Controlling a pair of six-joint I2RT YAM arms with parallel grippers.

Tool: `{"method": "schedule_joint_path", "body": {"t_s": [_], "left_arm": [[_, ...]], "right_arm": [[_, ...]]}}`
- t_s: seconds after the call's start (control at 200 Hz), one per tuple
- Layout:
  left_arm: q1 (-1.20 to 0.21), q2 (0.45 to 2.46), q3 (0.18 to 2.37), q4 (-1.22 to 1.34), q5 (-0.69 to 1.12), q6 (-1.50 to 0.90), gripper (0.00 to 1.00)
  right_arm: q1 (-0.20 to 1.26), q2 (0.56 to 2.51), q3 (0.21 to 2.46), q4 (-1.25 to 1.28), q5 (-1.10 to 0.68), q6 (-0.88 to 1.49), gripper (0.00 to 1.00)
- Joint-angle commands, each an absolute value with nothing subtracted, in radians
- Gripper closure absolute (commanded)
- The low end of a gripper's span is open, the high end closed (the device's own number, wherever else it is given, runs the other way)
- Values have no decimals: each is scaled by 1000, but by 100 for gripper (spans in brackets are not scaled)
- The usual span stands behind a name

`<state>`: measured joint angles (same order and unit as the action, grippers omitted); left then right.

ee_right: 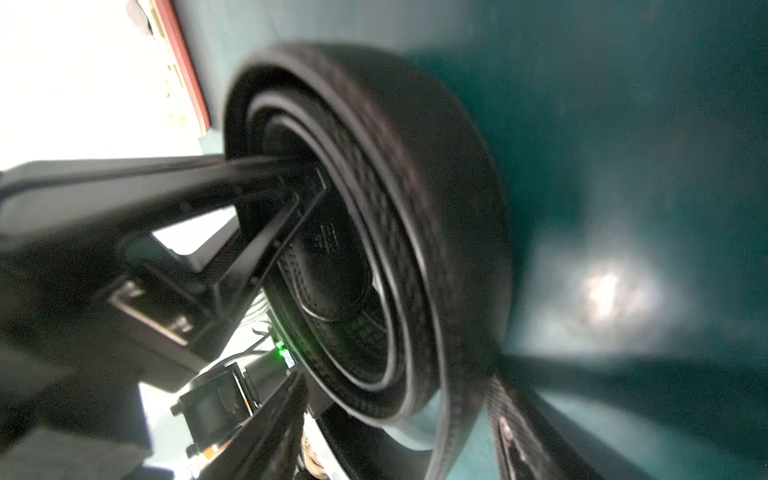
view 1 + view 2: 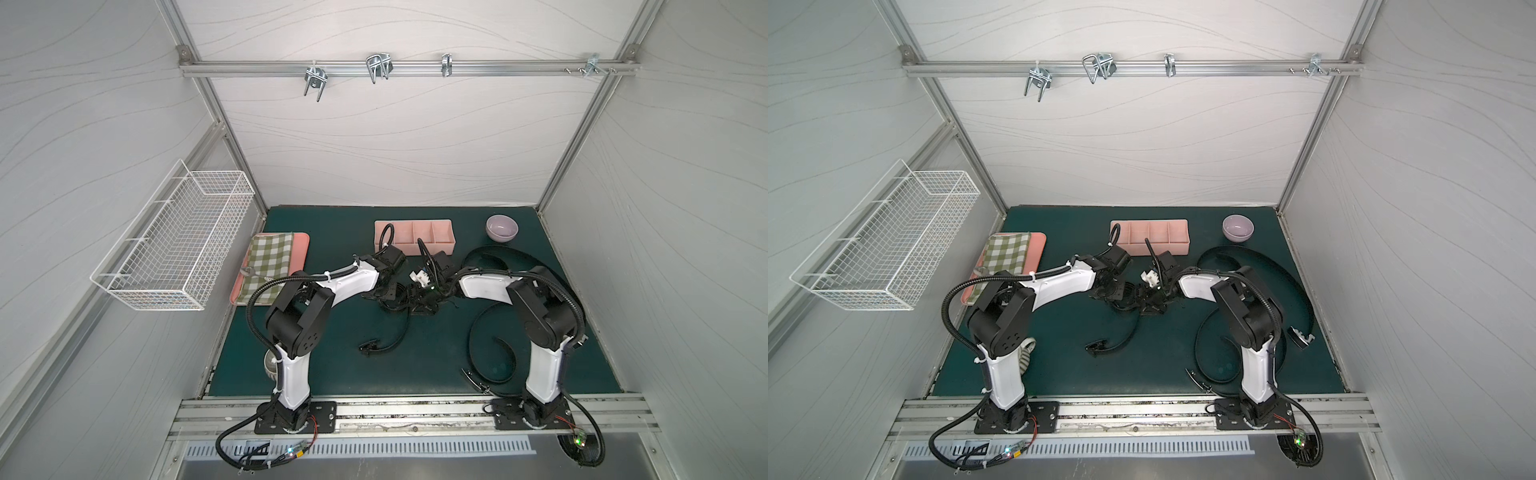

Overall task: Place the belts into the storage roll
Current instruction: Roll the belt at the center of the board.

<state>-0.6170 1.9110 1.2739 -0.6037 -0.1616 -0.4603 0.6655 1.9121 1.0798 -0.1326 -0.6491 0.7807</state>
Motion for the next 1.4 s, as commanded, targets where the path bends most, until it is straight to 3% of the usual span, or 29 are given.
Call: {"method": "schedule_joint_path", "body": {"t_s": [0.0, 0.275, 0.54, 1.02, 1.2, 1.395], "left_arm": [[-646, 1948, 1215, -577, -95, -516, 100], [-687, 1918, 1134, -544, -49, -604, 100], [-735, 1930, 1136, -574, -38, -617, 100], [-735, 1919, 1174, -624, -16, -557, 100], [-736, 1938, 1207, -641, -15, -554, 100], [-736, 1966, 1239, -657, -17, -555, 100]], "right_arm": [[693, 1872, 1033, -104, -619, 930, 25], [726, 1845, 990, -79, -581, 1130, 23], [727, 1855, 1004, -145, -567, 1172, 26], [589, 1583, 876, -455, -498, 700, 19], [546, 1673, 1078, -611, -435, 516, 19], [554, 1835, 1254, -660, -456, 492, 22]]}}
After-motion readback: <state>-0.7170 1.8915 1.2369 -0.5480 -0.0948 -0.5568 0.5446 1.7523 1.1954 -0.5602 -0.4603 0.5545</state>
